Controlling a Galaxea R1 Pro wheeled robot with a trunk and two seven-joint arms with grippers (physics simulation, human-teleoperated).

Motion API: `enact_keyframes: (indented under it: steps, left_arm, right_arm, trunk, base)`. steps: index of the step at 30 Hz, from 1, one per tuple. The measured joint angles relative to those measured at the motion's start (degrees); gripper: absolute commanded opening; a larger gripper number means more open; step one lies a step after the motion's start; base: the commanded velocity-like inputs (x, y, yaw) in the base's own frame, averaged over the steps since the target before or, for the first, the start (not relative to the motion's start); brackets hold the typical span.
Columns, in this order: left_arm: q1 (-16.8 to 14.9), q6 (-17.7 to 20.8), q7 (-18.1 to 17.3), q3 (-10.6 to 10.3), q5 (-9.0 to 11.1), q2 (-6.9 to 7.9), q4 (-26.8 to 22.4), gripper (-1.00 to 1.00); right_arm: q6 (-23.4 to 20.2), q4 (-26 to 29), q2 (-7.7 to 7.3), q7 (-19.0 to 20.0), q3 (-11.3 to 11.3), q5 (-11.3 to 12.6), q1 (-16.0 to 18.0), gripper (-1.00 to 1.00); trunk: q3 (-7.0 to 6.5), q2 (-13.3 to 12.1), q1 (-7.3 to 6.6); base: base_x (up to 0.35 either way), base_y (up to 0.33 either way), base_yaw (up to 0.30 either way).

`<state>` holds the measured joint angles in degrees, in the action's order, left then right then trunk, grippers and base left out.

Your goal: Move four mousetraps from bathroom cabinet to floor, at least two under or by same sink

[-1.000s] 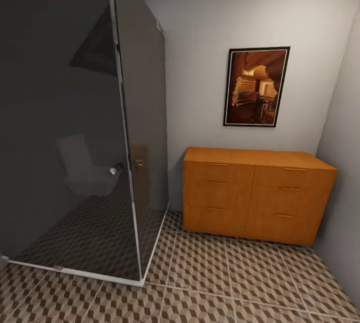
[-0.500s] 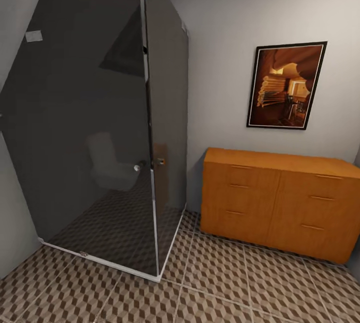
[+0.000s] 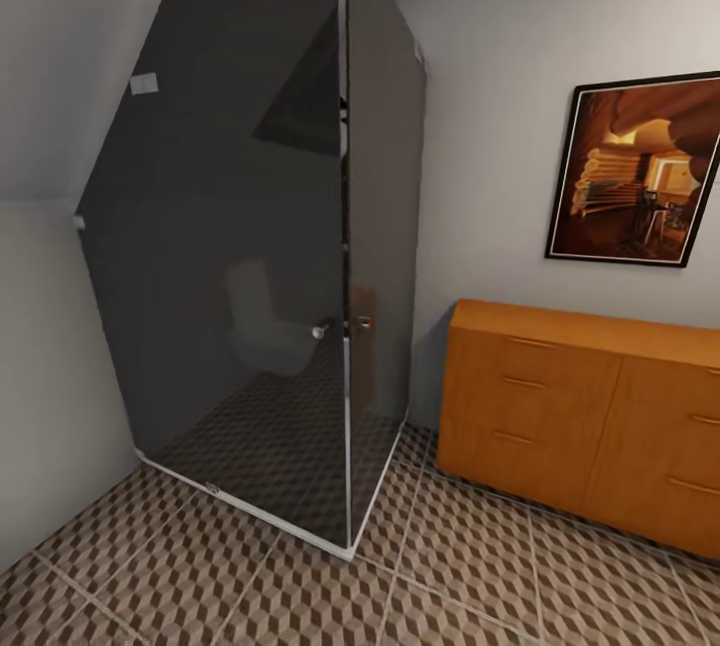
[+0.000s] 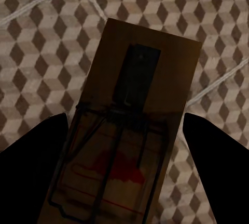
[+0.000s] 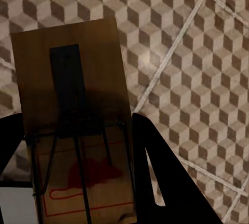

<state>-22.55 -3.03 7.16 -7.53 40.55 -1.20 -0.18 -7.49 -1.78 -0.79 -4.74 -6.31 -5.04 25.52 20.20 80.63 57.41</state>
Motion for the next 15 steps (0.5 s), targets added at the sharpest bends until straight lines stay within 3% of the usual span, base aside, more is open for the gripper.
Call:
enact_keyframes:
  steps: [15]
  left_arm:
    - [0.0,0.1,0.0,0.0,0.0,0.00,0.0,-1.00]
  right_arm:
    - [0.0,0.0,0.00,-0.1,-0.1,-0.2,0.0,-1.00]
  trunk:
    - [0.00,0.0,0.00]
  base:
    - [0.000,0.000,0.274]
